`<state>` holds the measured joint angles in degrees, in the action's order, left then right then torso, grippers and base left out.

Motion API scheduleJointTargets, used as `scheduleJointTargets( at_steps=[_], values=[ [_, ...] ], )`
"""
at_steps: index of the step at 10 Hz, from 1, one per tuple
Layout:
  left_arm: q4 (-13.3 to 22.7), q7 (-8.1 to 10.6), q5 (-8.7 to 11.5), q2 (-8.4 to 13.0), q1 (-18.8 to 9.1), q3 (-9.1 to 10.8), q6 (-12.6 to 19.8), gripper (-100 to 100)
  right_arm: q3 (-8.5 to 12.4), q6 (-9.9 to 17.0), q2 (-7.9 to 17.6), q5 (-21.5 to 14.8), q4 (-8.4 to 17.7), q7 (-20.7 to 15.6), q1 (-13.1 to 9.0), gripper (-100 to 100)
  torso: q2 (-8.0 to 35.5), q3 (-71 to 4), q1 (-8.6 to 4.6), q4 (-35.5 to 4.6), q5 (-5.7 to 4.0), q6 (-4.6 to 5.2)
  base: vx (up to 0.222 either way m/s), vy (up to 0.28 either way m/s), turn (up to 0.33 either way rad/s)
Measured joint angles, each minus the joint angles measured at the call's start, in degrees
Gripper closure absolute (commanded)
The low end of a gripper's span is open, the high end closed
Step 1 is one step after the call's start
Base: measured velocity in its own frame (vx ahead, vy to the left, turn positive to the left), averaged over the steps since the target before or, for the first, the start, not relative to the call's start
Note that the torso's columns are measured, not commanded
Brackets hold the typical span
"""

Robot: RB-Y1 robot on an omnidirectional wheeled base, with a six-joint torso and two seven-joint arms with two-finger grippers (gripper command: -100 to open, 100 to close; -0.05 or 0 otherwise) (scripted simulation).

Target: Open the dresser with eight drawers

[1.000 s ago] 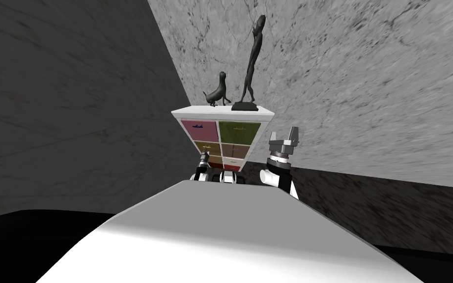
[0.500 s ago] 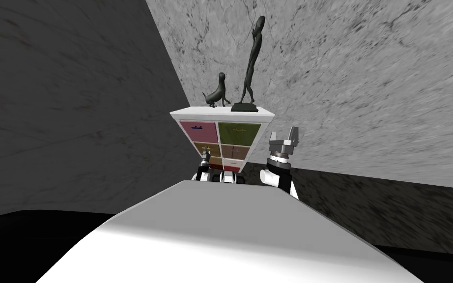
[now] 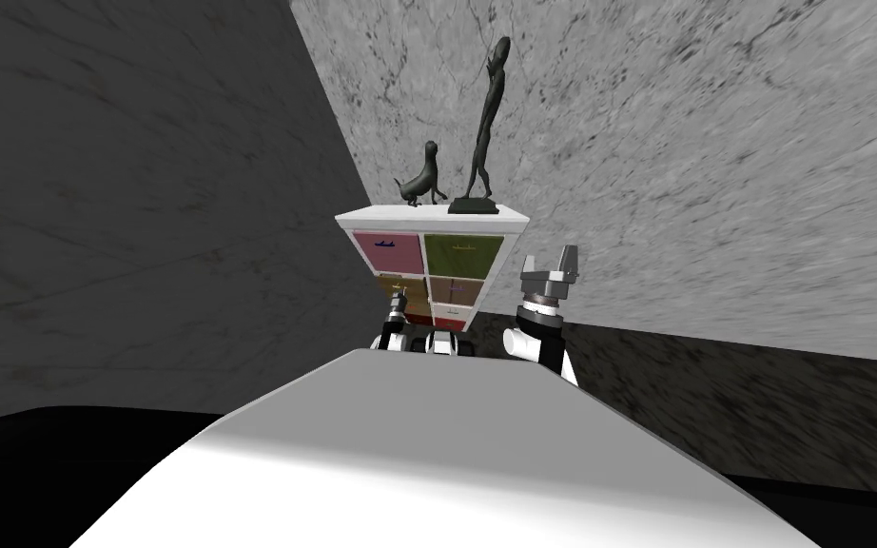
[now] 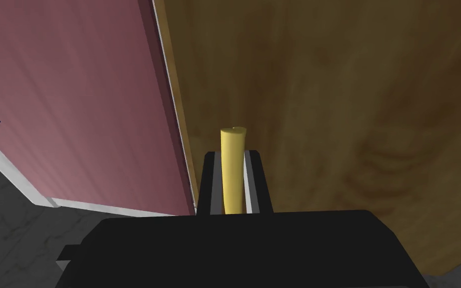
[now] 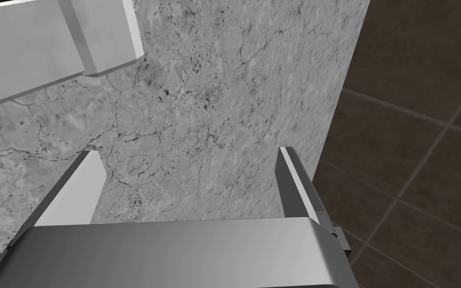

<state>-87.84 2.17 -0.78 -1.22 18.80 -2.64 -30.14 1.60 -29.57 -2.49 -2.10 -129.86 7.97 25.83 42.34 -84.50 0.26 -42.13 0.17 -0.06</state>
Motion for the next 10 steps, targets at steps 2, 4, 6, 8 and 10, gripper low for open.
scheduleJointTargets(
  at_steps=[2,4,6,8,10],
  values=[
    [-0.9,0.15,0.0,0.2,0.5,-0.2,0.8,100,0.0,0.0,0.0,0.0,0.0,0.0,0.0,0,-0.1,-0.1,-0.19,0.0,-0.05,0.05,-0.155,-0.007,0.018],
    [-1.1,0.2,-0.1,0.3,0.9,-0.38,1.0,100,0.0,0.0,0.0,0.0,0.0,0.0,0.0,0,-0.3,-0.2,-0.12,0.0,-0.11,0.03,-0.169,0.019,0.013],
    [-1.8,0.4,-0.1,0.5,1.5,-0.64,1.0,100,0.0,0.0,0.0,0.0,0.0,0.0,0.0,0,-0.1,0.0,-0.14,0.0,-0.03,0.07,-0.192,0.008,0.015],
    [-4.3,0.48,-0.3,0.5,2.4,-0.95,2.9,-100,0.0,0.0,0.0,0.0,0.0,0.0,0.0,0,-0.5,-0.3,-0.26,0.0,-0.13,0.1,-0.053,0.002,-0.005],
    [-7.0,0.47,-0.4,0.4,2.8,-1.1,5.6,-100,0.0,0.0,0.0,0.0,0.0,0.0,0.0,0,-0.5,-0.3,-0.28,-0.1,-0.2,0.08,0.019,0.001,-0.003]
  ],
)
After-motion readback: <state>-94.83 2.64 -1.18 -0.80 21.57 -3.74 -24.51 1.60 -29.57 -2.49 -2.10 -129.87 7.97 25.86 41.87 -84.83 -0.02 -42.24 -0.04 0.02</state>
